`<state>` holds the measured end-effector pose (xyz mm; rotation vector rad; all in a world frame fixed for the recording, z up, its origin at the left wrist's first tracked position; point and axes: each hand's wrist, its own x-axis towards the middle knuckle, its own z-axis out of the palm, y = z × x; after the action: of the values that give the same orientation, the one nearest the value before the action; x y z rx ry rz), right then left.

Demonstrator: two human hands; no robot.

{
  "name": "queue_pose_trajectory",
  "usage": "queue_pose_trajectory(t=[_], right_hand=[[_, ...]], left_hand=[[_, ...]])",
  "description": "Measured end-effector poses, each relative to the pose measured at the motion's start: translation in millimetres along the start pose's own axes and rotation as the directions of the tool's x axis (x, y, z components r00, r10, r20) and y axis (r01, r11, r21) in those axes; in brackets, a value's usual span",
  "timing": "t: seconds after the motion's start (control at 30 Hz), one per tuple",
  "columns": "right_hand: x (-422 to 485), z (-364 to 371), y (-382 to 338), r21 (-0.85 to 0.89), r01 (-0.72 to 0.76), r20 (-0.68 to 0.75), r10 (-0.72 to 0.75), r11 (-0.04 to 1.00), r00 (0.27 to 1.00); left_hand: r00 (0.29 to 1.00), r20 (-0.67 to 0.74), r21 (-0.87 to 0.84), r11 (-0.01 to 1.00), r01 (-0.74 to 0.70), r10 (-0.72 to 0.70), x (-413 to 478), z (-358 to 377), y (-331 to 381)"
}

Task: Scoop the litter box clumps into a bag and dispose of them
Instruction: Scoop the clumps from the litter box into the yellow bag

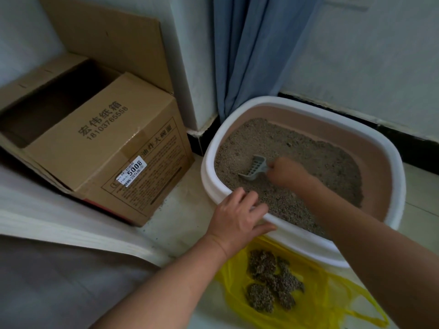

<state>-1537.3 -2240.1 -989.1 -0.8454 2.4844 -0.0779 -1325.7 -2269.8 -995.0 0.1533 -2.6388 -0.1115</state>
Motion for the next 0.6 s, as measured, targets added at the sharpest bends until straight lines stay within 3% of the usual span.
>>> queue_pose_trajectory(t=[0.17, 0.43, 0.6], right_hand=[[18.6, 8.5, -23.6, 0.023, -0.027, -0.081, 0.028, 0.999, 0.996], [23.9, 9.8, 3.2, 0.17, 0.245, -0.104, -0.23, 0.955, 0.968], [10.4, 28.7, 7.6, 0.279, 0.299, -0.194, -0.252, 0.913, 0.948]], left_hand=[[1.0, 0.001, -0.018, 1.0, 0.014, -0.014, -1.3, 0.7, 0.5], [0.999, 0.022, -0.026, 0.999, 0.027, -0.027, -2.6, 2.8, 0.1], [1.0, 0.012, -0.014, 1.0, 0.019, -0.019, -2.7, 4.2, -0.6]])
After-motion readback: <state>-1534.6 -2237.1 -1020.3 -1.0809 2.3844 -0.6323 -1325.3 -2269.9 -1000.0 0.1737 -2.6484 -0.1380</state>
